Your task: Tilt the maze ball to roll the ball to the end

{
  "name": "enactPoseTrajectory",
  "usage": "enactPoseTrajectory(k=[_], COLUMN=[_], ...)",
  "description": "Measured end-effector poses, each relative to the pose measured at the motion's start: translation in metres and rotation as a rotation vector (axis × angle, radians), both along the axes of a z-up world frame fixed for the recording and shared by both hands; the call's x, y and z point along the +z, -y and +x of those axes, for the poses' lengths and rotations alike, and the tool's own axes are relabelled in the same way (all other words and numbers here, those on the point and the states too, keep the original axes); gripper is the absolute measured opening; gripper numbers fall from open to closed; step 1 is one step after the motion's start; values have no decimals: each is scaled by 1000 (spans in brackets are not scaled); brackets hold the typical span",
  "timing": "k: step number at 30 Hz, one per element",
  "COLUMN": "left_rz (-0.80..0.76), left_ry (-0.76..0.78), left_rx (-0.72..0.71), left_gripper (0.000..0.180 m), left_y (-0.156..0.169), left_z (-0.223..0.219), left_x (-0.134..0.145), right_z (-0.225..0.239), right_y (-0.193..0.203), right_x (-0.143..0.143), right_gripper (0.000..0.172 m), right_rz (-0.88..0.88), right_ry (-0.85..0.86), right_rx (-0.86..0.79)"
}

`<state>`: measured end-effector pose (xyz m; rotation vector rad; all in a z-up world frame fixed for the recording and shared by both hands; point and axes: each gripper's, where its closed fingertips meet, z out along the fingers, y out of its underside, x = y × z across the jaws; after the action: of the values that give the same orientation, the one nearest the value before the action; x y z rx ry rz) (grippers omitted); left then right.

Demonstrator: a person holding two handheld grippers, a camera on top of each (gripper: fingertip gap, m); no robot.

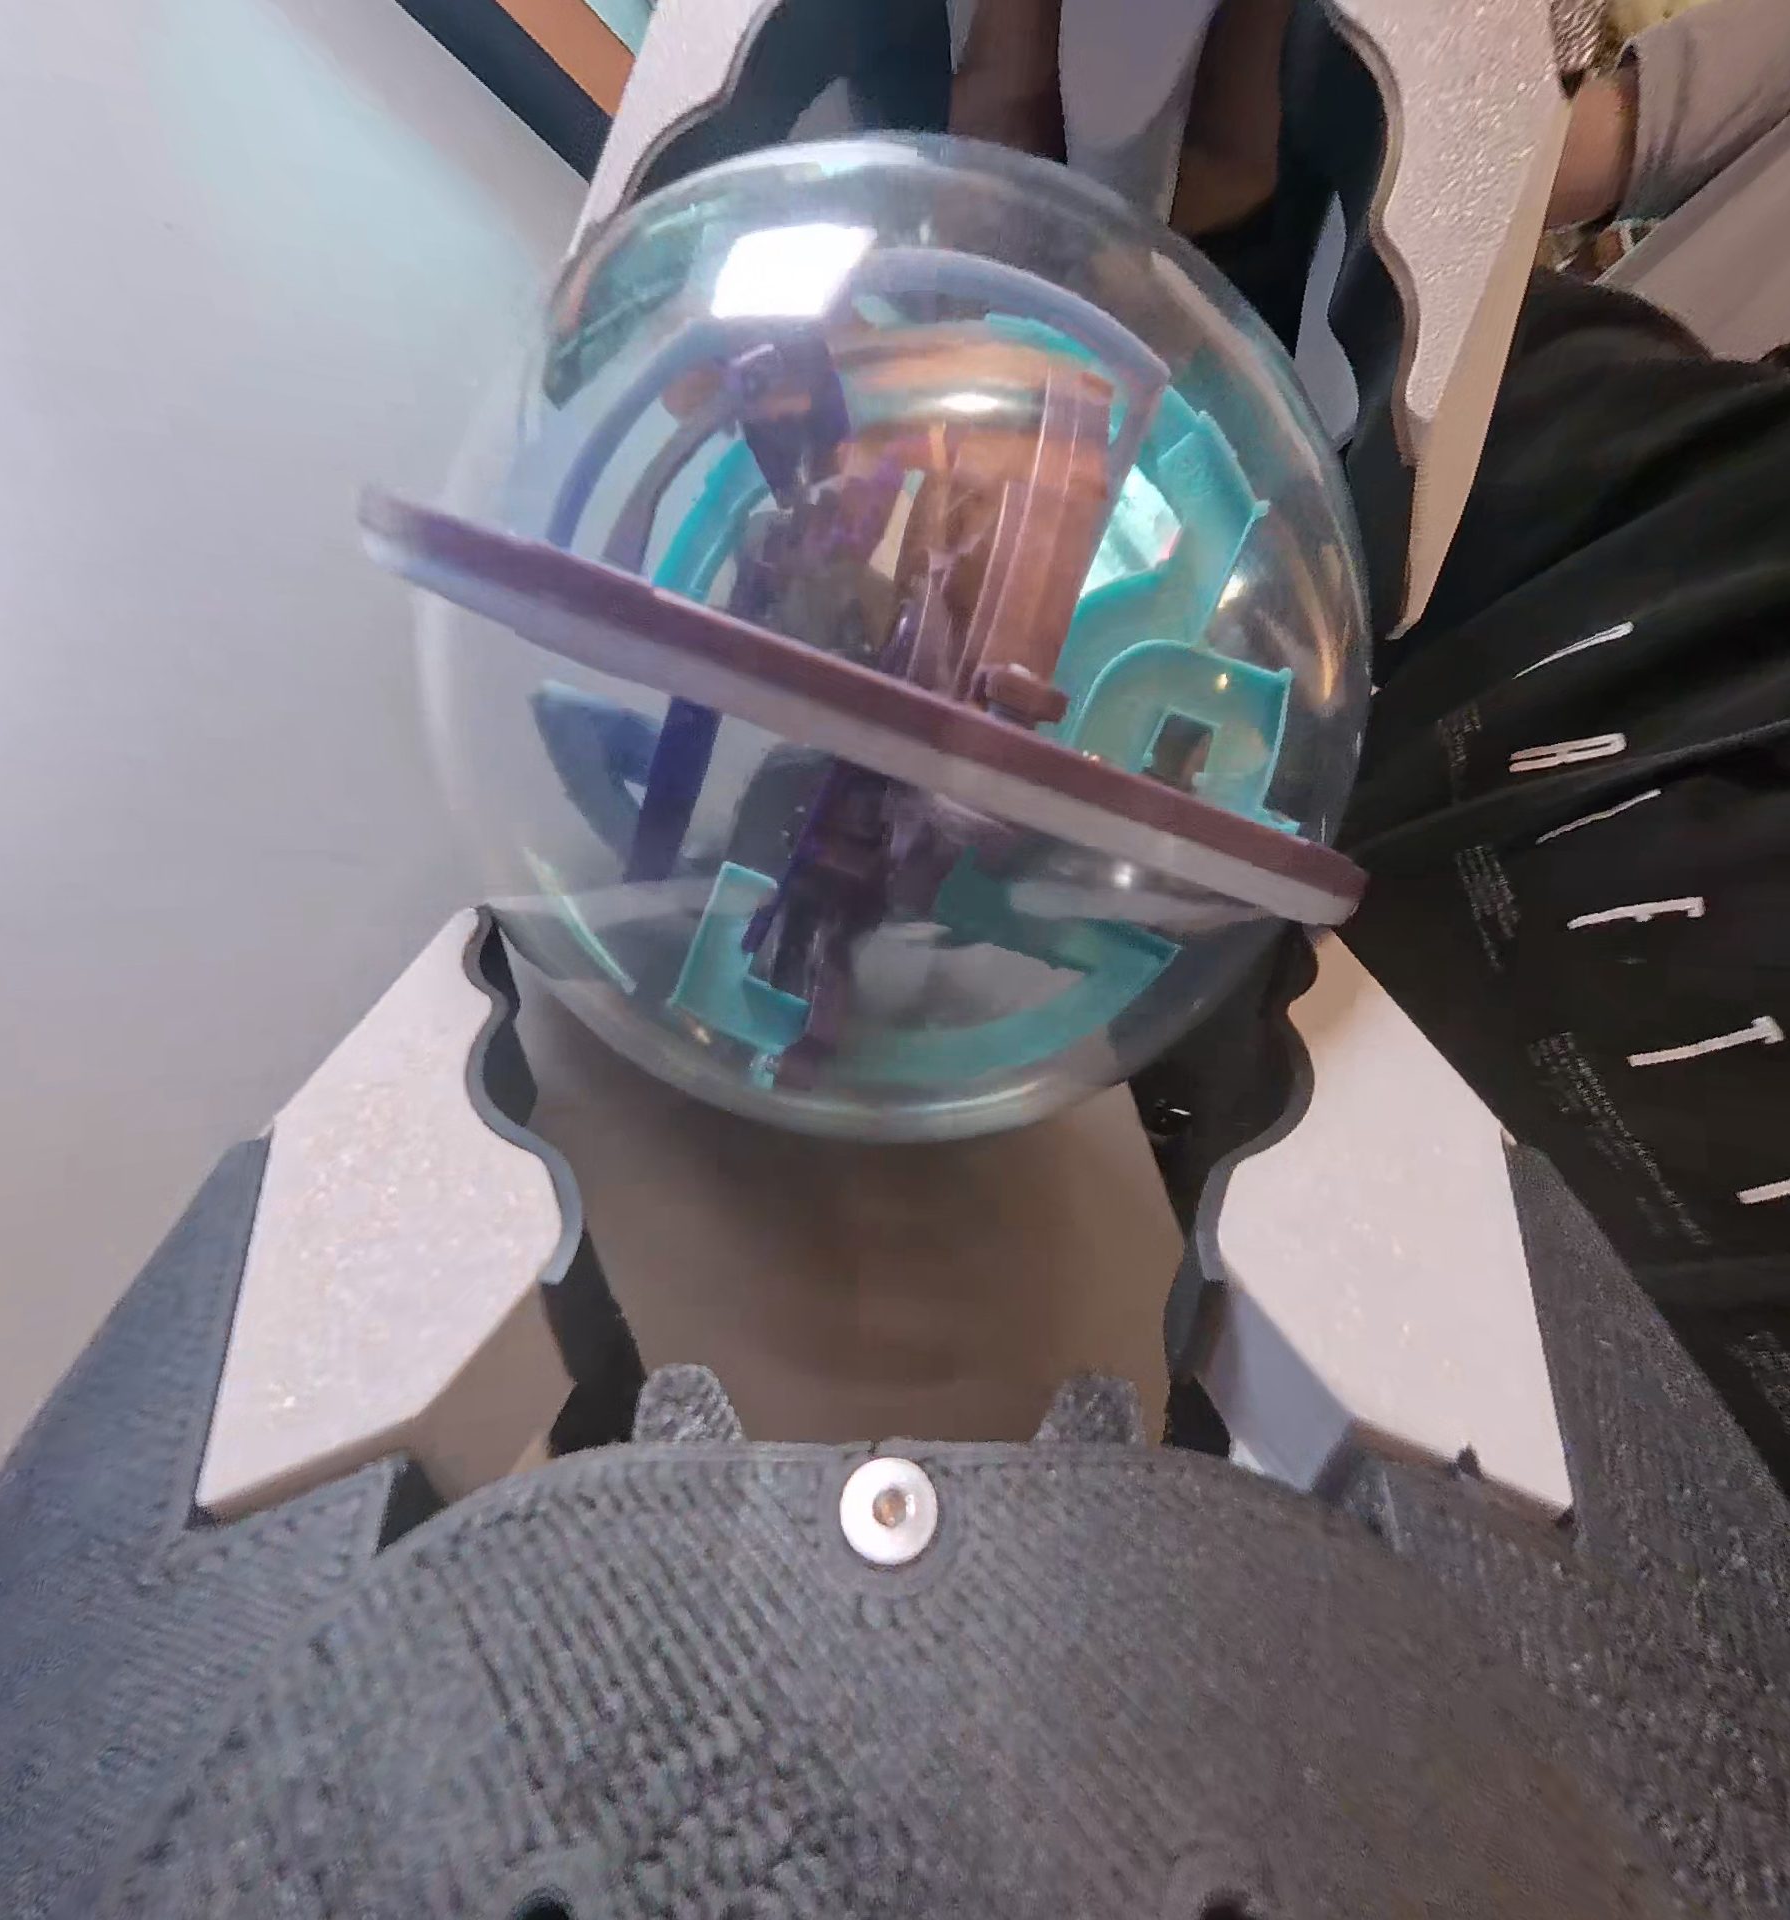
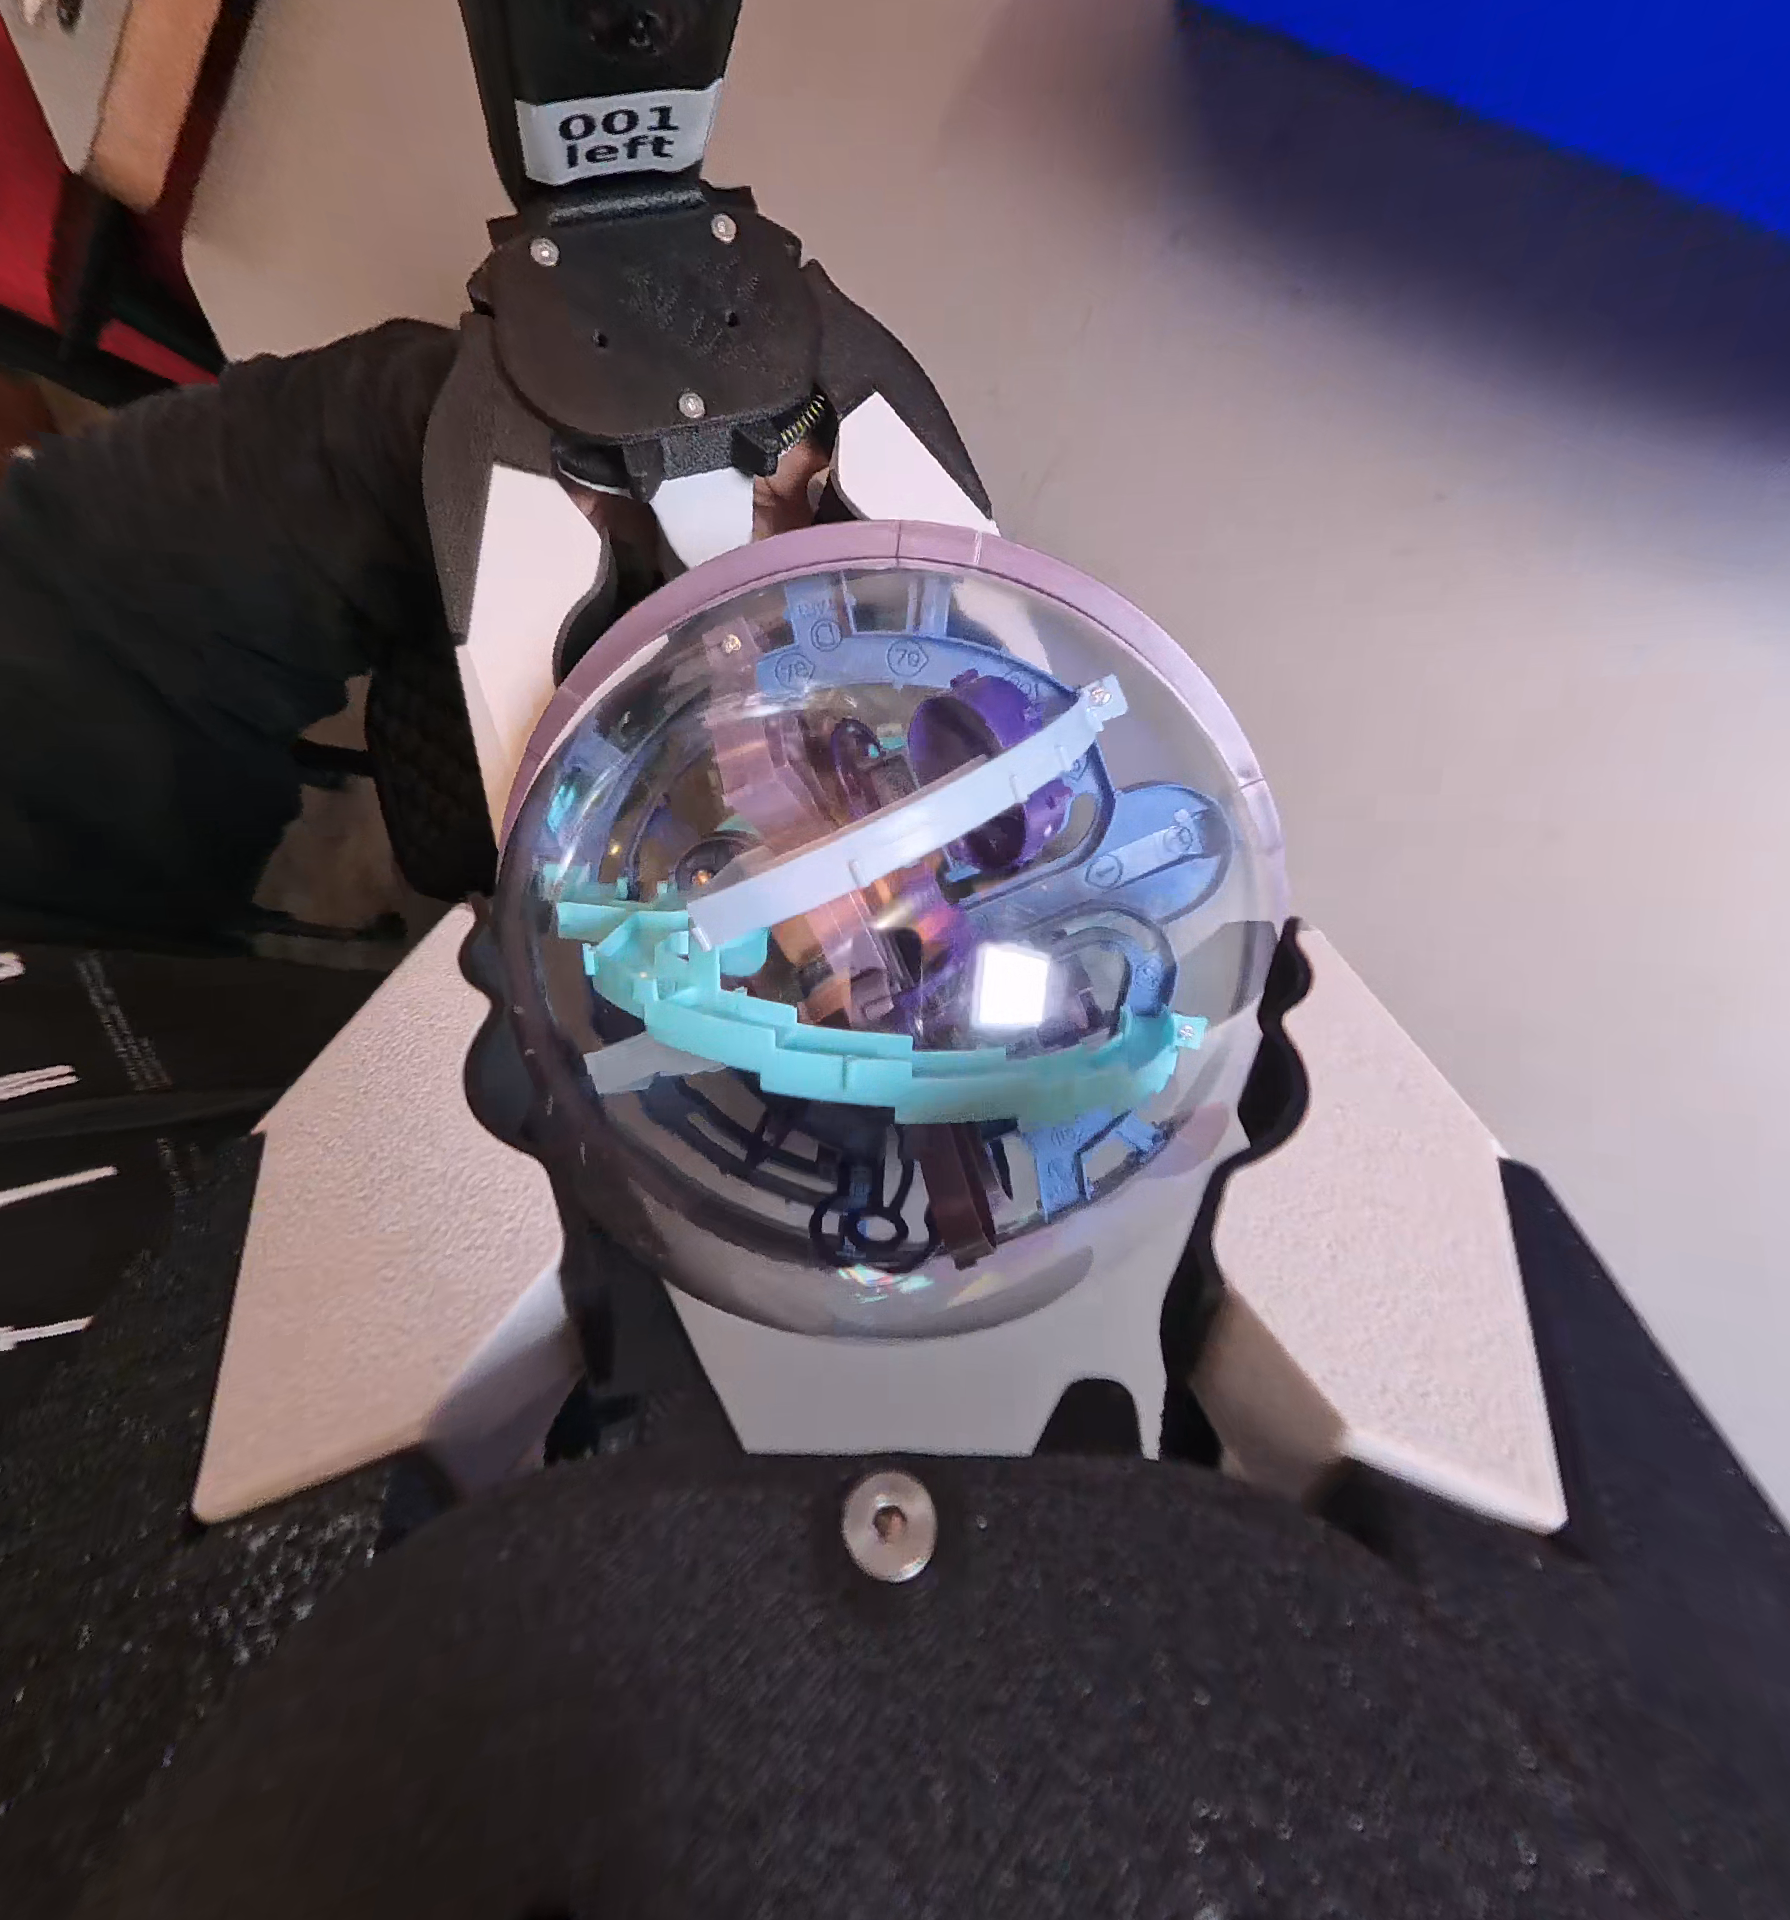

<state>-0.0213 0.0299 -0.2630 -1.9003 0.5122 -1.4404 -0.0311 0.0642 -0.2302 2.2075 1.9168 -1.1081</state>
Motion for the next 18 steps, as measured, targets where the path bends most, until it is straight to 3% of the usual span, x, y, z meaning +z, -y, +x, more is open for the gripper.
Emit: enactPoseTrajectory(k=[10,18], left_rz=[-170,15], left_ry=[93,-18], left_rx=[-100,-93], left_gripper=[139,139], left_y=[-3,-10], left_z=[1,17], left_x=[6,-3], right_z=[9,16], right_y=[-7,-13], right_x=[-4,1], right_gripper=[140,139], right_rz=[-209,28], right_ry=[51,27], right_rx=[-155,-65])
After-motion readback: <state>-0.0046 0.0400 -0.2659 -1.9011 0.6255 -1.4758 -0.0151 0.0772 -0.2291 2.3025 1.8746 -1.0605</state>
